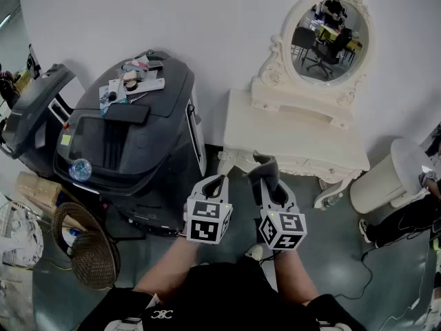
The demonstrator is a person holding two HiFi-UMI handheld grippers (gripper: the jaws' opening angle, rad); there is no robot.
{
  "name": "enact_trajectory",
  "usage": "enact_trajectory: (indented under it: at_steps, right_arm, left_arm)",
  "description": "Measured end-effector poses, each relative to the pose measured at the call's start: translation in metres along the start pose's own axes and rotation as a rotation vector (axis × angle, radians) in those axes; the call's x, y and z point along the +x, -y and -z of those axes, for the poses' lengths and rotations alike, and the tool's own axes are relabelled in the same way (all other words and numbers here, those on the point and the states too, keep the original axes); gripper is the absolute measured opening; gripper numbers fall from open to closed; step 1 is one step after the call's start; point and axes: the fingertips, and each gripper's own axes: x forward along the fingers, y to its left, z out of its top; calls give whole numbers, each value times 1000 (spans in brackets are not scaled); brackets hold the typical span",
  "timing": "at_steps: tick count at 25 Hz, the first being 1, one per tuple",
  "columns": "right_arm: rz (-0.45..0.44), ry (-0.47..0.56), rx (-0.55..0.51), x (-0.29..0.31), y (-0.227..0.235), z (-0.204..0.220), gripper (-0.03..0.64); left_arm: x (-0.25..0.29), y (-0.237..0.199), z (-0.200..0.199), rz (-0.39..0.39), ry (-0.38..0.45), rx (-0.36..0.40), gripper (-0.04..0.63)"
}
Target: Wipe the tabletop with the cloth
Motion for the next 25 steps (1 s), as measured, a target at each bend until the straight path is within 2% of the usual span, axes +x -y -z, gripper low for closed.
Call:
enact_trajectory:
  at_steps: [13, 19, 25]
  right_arm:
    - [-4, -8, -15, 4, -9, -1, 84]
    - [6, 10, 35, 3, -5, 0, 84]
    - [7, -1, 34, 7, 5, 2, 84]
  left_arm:
    - [-2, -3, -5, 11, 7, -1, 6]
    - [1, -2, -2, 16, -5, -1, 6]
    - [11, 3, 0, 14, -19, -5, 6]
